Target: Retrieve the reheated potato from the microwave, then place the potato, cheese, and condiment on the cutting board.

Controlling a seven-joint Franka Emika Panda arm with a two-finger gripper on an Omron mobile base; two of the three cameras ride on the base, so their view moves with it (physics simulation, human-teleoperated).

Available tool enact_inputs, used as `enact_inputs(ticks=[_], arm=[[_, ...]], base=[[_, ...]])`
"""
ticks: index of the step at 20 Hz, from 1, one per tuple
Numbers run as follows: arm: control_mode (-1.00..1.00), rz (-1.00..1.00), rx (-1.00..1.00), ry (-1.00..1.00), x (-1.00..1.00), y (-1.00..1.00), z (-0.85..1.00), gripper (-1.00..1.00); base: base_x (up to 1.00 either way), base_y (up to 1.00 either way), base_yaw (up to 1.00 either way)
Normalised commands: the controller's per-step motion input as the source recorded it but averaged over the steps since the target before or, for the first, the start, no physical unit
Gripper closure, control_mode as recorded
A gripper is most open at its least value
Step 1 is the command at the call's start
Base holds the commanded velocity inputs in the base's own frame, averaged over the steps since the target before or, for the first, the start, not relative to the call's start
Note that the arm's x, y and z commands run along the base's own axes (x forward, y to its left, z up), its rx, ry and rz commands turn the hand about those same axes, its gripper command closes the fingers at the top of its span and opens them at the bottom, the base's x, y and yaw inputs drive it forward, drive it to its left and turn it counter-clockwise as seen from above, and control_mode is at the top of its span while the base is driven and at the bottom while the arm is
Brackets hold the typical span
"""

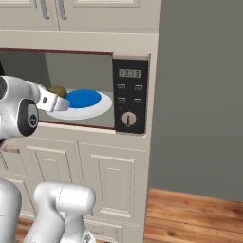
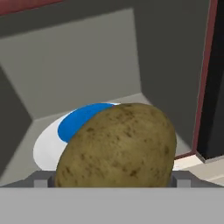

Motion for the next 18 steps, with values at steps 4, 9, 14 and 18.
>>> enact_inputs(ticks=[4,9,14,18], arm=[[-1.0,0.0,0.13,0.11,-1.0,-0.08,0.44,1.0],[-1.0,0.0,0.07,0.13,-0.87,-0.1,0.22,1.0],[-1.0,0.0,0.0,0.15,-0.52,-0.02,0.11,1.0],[-1.0,0.0,0.0,0.06,-0.45,-0.17,0.22,1.0]], base=[[0.0,0.0,0.0],[0.0,0.0,0.0],[0.0,0.0,0.0],[0.0,0.0,0.0]])
